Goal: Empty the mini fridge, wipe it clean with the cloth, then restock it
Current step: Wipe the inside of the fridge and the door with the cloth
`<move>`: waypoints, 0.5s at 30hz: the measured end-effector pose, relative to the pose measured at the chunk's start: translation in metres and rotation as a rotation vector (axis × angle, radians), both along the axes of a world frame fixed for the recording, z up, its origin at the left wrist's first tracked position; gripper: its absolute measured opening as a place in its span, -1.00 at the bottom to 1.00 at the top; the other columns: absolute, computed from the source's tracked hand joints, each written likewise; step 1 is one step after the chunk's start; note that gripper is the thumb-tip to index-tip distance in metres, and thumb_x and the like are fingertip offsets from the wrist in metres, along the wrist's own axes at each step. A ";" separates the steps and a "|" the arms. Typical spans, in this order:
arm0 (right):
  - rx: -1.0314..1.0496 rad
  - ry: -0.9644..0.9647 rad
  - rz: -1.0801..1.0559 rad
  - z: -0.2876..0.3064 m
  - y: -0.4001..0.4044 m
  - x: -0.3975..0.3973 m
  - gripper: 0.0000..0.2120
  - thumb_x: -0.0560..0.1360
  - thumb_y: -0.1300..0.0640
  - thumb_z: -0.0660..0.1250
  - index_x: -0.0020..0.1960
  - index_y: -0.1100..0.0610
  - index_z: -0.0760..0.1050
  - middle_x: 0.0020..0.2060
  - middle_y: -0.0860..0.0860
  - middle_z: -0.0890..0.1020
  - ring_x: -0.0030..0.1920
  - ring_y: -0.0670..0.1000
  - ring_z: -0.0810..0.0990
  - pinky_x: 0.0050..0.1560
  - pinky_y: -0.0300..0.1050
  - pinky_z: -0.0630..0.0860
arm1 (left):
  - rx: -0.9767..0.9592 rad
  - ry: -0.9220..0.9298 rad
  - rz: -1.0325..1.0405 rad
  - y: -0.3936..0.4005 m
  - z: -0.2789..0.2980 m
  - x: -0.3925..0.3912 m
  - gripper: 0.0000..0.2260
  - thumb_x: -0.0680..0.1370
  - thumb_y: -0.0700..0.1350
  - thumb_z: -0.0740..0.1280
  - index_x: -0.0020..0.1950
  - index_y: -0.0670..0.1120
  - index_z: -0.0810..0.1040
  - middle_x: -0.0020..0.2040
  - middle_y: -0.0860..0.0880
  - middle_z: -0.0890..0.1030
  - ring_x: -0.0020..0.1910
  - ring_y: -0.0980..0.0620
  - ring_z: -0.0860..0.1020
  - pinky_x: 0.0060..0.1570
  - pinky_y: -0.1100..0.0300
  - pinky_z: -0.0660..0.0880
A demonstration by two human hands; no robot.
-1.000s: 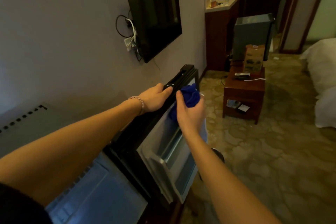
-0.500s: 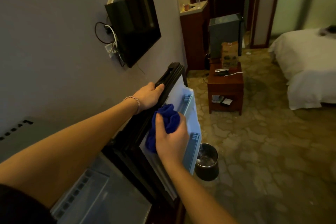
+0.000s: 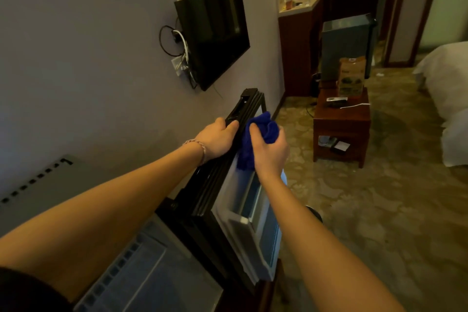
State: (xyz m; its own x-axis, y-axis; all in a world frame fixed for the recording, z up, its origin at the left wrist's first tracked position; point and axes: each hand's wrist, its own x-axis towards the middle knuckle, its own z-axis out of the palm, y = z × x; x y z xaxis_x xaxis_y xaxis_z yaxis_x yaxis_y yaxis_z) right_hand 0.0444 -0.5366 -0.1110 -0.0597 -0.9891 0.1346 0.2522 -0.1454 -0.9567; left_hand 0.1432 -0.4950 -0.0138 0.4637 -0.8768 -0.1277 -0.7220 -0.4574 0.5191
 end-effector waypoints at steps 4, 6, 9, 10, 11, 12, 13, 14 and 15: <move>0.077 0.007 0.026 0.007 -0.043 0.013 -0.75 0.48 -0.10 0.46 0.01 0.01 0.49 -0.14 -0.09 0.62 -0.09 -0.05 0.63 -0.09 -0.19 0.51 | 0.017 0.000 0.033 -0.001 0.000 0.004 -0.54 0.67 0.19 0.06 0.38 -0.11 0.35 -0.03 -0.01 0.48 -0.14 0.08 0.48 -0.30 0.18 0.31; 0.102 0.026 0.024 0.012 -0.056 0.015 -0.75 0.48 -0.10 0.44 0.03 0.01 0.48 -0.14 -0.12 0.60 -0.06 -0.04 0.61 -0.12 -0.20 0.48 | 0.016 -0.017 0.036 -0.002 0.001 0.004 -0.55 0.67 0.18 0.05 0.38 -0.11 0.35 -0.02 -0.01 0.48 -0.17 0.10 0.46 -0.30 0.19 0.30; 0.121 0.045 0.056 0.017 -0.045 0.011 -0.80 0.50 -0.07 0.42 0.00 0.00 0.50 -0.11 -0.08 0.62 -0.11 -0.10 0.59 -0.22 -0.27 0.41 | 0.023 -0.003 0.042 -0.002 0.003 0.005 -0.54 0.67 0.19 0.05 0.39 -0.11 0.34 0.02 -0.03 0.49 -0.14 0.09 0.49 -0.28 0.17 0.33; 0.127 0.037 0.058 0.016 -0.034 0.010 -0.84 0.50 -0.07 0.42 -0.04 -0.04 0.49 -0.12 -0.07 0.63 -0.12 -0.10 0.60 -0.19 -0.23 0.45 | 0.024 0.007 0.045 -0.002 0.003 0.005 -0.54 0.67 0.18 0.05 0.40 -0.11 0.34 0.00 -0.02 0.49 -0.13 0.08 0.50 -0.29 0.18 0.33; 0.123 0.026 0.055 0.014 -0.020 0.009 -0.86 0.50 -0.08 0.41 -0.08 -0.07 0.48 -0.14 -0.07 0.63 -0.13 -0.08 0.61 -0.15 -0.18 0.50 | 0.023 0.012 0.044 -0.002 0.003 0.006 -0.54 0.67 0.18 0.05 0.40 -0.11 0.34 -0.02 -0.01 0.49 -0.12 0.08 0.51 -0.29 0.18 0.33; 0.107 0.029 0.049 0.012 -0.004 0.007 -0.86 0.50 -0.09 0.41 -0.09 -0.09 0.47 -0.16 -0.06 0.64 -0.13 -0.07 0.62 -0.11 -0.14 0.54 | 0.023 0.014 0.041 -0.002 0.003 0.006 -0.54 0.68 0.18 0.05 0.40 -0.12 0.33 0.00 -0.02 0.50 -0.11 0.08 0.51 -0.29 0.18 0.33; 0.093 0.038 0.048 0.010 0.014 0.004 -0.86 0.50 -0.09 0.41 -0.09 -0.09 0.47 -0.18 -0.06 0.63 -0.15 -0.07 0.62 -0.09 -0.12 0.56 | 0.024 0.015 0.040 -0.003 0.003 0.007 -0.53 0.68 0.18 0.05 0.41 -0.12 0.33 0.05 -0.04 0.51 -0.09 0.06 0.52 -0.27 0.18 0.34; 0.083 0.041 0.055 0.008 0.033 0.000 -0.86 0.51 -0.08 0.41 -0.10 -0.09 0.46 -0.20 -0.06 0.63 -0.17 -0.11 0.61 -0.09 -0.15 0.56 | 0.026 0.009 0.037 -0.003 0.004 0.007 -0.53 0.68 0.18 0.04 0.42 -0.13 0.33 0.12 -0.08 0.52 -0.06 0.04 0.52 -0.23 0.16 0.35; 0.066 0.035 0.060 0.006 0.050 -0.004 -0.85 0.51 -0.06 0.43 -0.11 -0.09 0.46 -0.22 -0.07 0.62 -0.19 -0.15 0.60 -0.13 -0.21 0.54 | 0.028 -0.006 0.033 -0.003 0.004 0.007 -0.52 0.68 0.18 0.04 0.42 -0.15 0.33 0.19 -0.12 0.52 -0.01 0.01 0.51 -0.16 0.13 0.36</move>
